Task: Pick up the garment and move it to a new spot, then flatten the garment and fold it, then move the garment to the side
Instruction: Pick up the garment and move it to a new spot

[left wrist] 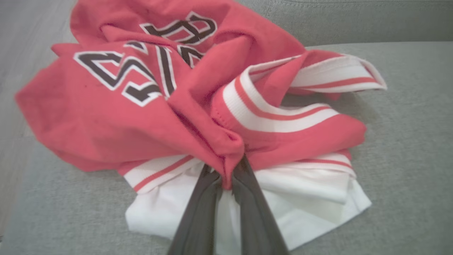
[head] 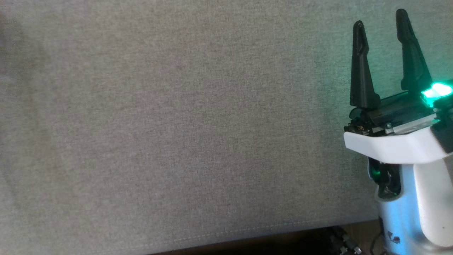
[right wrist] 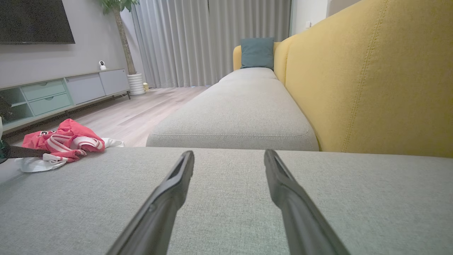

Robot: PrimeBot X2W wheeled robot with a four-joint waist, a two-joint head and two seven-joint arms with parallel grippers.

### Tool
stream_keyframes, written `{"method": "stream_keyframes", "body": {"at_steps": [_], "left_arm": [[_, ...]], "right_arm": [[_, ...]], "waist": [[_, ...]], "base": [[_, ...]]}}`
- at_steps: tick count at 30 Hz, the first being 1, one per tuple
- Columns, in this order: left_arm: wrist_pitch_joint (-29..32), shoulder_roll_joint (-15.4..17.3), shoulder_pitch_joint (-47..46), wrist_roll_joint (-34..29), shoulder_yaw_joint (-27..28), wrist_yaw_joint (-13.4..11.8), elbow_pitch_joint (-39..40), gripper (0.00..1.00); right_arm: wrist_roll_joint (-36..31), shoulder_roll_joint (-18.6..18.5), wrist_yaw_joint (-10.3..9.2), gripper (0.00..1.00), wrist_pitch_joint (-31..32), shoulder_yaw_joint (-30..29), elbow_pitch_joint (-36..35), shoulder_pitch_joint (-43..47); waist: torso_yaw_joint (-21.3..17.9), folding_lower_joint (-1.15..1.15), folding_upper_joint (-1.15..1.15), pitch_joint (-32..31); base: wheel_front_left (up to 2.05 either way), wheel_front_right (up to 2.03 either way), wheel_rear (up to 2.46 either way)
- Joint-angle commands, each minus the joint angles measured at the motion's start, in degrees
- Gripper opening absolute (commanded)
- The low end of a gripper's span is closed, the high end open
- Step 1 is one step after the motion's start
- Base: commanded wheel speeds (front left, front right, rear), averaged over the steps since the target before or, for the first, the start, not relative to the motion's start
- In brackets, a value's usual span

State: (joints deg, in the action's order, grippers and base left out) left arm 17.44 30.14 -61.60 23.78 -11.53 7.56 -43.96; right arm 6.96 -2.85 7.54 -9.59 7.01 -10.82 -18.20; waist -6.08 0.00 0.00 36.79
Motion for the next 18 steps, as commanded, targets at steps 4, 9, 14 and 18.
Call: {"method": "stream_keyframes", "body": {"at_steps": [4,9,14,18], "left_arm": [[-3.03,3.73,-0.85,-0.74,0.76,-0.09,2.58,0.00],[-4.97,3.05,-1.24,-0.20,-1.04,-0.08,4.34,0.00],[-5.28,2.55,-1.71,1.41,-4.63,-0.08,7.10,0.00],[-5.58,2.24,-2.07,3.86,-8.52,-0.08,10.50,0.00]], "right_arm": [[0.07,-0.03,-0.05,1.00,-0.67,0.73,-0.64,1.15],[0.49,-0.03,-0.05,1.00,-0.94,0.31,0.96,1.90],[0.74,-0.03,-0.05,1.00,-1.24,-0.39,2.18,2.58],[1.29,-0.03,-0.05,1.00,-1.46,-1.22,3.38,3.53]], "waist": [[0.70,0.00,0.00,-4.54],[1.37,0.00,0.00,-9.45],[1.65,0.00,0.00,-13.95],[1.48,0.00,0.00,-18.53]], "base": [[0.00,0.00,0.00],[0.00,0.00,0.00],[0.00,0.00,0.00],[0.00,0.00,0.00]]}}
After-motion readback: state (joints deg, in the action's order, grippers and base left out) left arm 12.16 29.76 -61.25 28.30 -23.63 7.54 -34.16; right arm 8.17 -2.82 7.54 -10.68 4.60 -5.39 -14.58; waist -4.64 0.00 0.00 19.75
